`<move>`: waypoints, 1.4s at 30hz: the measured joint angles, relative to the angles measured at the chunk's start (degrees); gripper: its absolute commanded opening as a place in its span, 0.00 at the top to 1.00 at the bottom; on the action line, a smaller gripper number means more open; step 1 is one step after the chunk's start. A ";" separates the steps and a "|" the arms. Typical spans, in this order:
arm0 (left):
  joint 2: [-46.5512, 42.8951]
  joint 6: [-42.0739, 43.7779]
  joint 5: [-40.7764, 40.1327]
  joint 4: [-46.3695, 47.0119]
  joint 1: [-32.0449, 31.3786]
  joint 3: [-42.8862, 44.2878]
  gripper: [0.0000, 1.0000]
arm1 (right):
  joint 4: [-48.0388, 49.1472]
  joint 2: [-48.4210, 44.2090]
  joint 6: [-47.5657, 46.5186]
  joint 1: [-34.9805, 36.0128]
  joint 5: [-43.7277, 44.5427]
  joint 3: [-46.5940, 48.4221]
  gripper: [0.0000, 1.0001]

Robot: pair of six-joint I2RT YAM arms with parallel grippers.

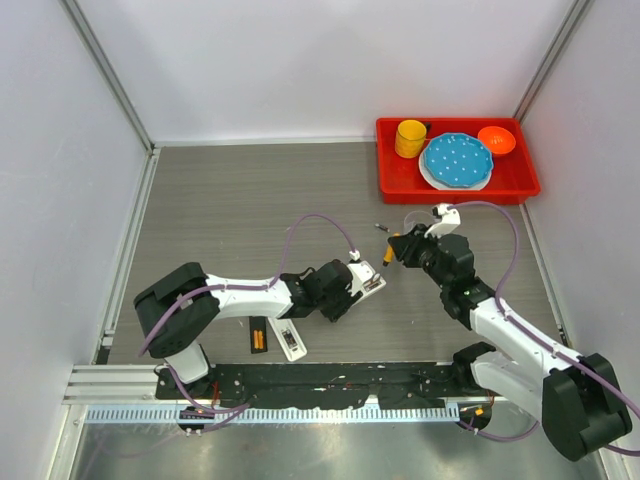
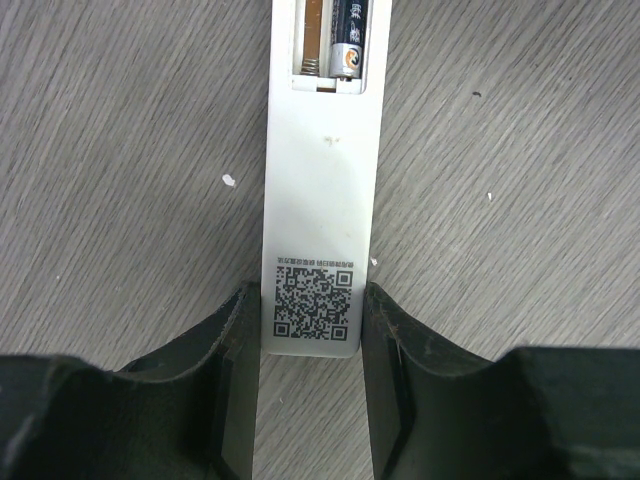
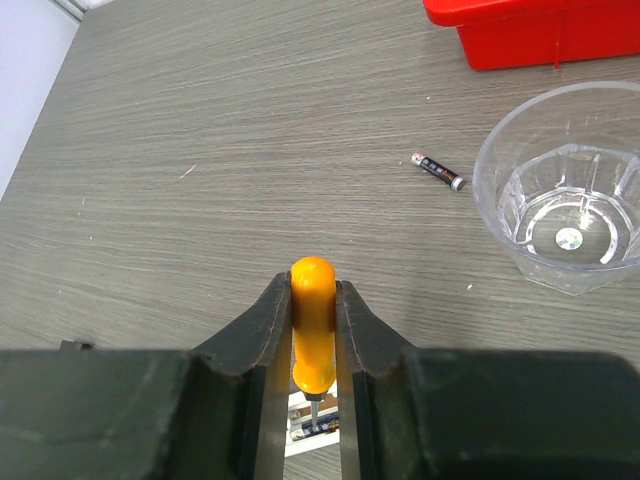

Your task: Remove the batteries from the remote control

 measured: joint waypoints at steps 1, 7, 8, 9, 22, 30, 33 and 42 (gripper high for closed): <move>0.07 0.00 0.00 0.00 0.00 0.04 1.00 | 0.02 -0.20 -0.02 0.00 0.11 0.00 0.99; 0.11 0.02 0.02 -0.02 0.00 0.13 1.00 | 0.24 -0.17 0.02 -0.02 0.17 0.00 0.99; 0.11 0.02 0.02 -0.02 0.00 0.13 1.00 | 0.31 -0.09 0.04 -0.02 0.17 0.00 0.99; 0.11 0.02 0.02 0.00 0.00 0.13 1.00 | 0.31 0.13 0.04 -0.02 0.17 0.00 0.99; 0.13 0.02 0.00 -0.02 0.00 0.13 1.00 | -0.48 2.36 -0.35 -0.02 0.57 1.75 0.99; 0.17 0.11 0.02 0.00 0.00 0.17 1.00 | -1.64 2.51 -1.33 -0.02 2.99 1.75 0.99; 0.17 0.13 0.00 0.00 0.00 0.17 1.00 | -1.57 2.93 -1.42 -0.02 3.28 1.75 0.99; 0.63 0.15 0.00 -0.24 0.00 0.76 1.00 | -0.24 6.29 -1.36 -0.02 3.28 1.75 0.99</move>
